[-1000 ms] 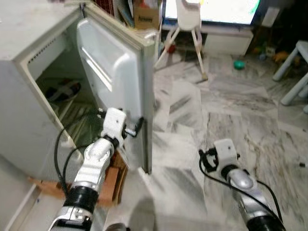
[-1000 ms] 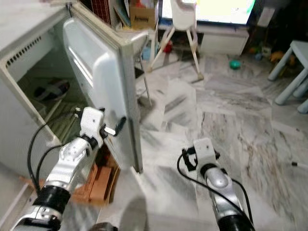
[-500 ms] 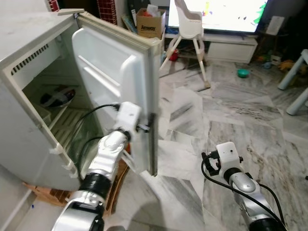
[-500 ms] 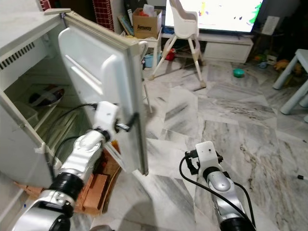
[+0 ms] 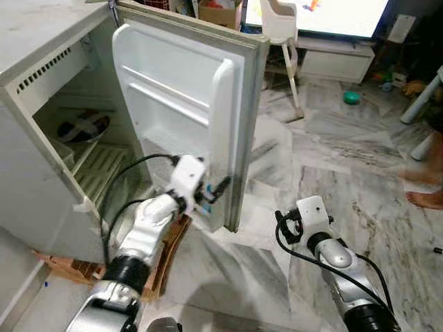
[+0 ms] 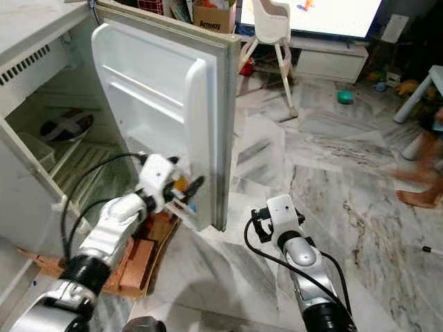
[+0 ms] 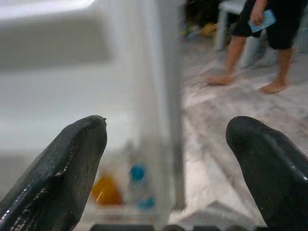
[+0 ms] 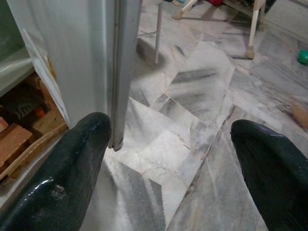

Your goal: Restocking fridge

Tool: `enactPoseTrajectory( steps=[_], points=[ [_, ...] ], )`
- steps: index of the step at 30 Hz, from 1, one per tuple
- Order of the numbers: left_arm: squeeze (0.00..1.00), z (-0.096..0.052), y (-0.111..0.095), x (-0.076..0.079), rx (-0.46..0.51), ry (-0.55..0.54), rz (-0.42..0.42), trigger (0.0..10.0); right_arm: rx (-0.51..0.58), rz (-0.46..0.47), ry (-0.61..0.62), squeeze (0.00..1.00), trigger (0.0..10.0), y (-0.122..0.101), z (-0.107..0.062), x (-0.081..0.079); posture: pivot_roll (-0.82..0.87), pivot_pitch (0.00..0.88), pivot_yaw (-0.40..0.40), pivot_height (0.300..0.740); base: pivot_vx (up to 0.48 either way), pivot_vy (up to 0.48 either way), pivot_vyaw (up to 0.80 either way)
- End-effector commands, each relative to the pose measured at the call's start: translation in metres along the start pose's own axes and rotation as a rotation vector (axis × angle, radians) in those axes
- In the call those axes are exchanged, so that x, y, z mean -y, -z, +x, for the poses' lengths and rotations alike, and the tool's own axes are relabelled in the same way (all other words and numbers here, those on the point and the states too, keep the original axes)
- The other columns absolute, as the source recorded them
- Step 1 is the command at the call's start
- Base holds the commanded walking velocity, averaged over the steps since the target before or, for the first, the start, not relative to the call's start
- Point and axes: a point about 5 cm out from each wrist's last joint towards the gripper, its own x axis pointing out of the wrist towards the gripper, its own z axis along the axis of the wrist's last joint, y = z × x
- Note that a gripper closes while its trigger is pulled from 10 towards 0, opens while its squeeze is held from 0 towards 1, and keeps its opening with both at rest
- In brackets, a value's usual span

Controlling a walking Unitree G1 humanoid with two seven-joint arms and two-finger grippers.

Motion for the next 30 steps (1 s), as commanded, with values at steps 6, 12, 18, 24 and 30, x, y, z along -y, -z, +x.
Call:
enactPoseTrajectory(
  steps=[6,12,18,24,30],
  points=[
    [0.00,-0.024,0.004,-0.021,0.001,-0.176,-0.020,10.0,0.006,-0.006,-0.005,0.00,10.0,-0.004,0.003,-0.001,0.06,0.000,-0.037,0.740,0.327,-0.135,0.00],
    [0.00,-0.018,-0.003,-0.024,0.013,-0.227,-0.006,10.0,0.025,-0.021,-0.005,0.00,10.0,-0.012,0.007,0.002,0.05,0.000,-0.037,0.740,0.439,0.000,0.00],
    [0.00,-0.009,-0.005,-0.014,0.008,-0.203,-0.017,10.0,0.027,-0.028,-0.004,0.00,10.0,-0.014,0.008,0.004,0.03,0.000,-0.044,0.740,0.441,0.000,0.00],
    [0.00,0.004,-0.007,-0.007,0.000,-0.171,0.001,10.0,0.025,-0.033,-0.009,0.00,10.0,-0.013,0.008,0.002,0.03,0.000,-0.048,0.740,0.439,0.000,0.00],
    [0.00,0.024,-0.024,0.000,0.030,-0.114,0.026,10.0,0.030,-0.041,-0.007,0.00,10.0,-0.015,0.010,0.002,0.03,0.000,-0.045,0.740,0.439,0.000,0.00]
  ],
)
